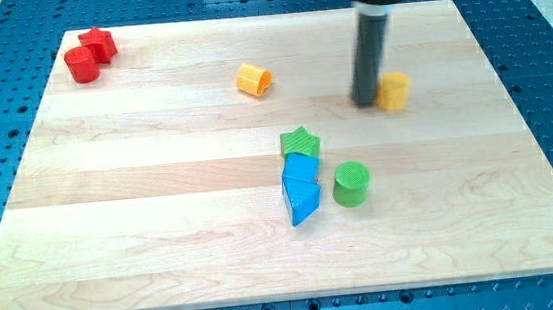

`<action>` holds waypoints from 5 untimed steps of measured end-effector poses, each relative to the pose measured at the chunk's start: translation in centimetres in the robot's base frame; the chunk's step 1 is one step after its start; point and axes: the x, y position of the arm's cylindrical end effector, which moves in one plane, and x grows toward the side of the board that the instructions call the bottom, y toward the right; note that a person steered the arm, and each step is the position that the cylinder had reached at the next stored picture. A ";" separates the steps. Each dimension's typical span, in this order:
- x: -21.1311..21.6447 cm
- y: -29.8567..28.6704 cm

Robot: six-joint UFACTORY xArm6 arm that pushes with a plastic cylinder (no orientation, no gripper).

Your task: Nudge the hexagon

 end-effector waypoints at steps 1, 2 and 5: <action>1.8 5.2; -2.3 5.1; 3.7 16.6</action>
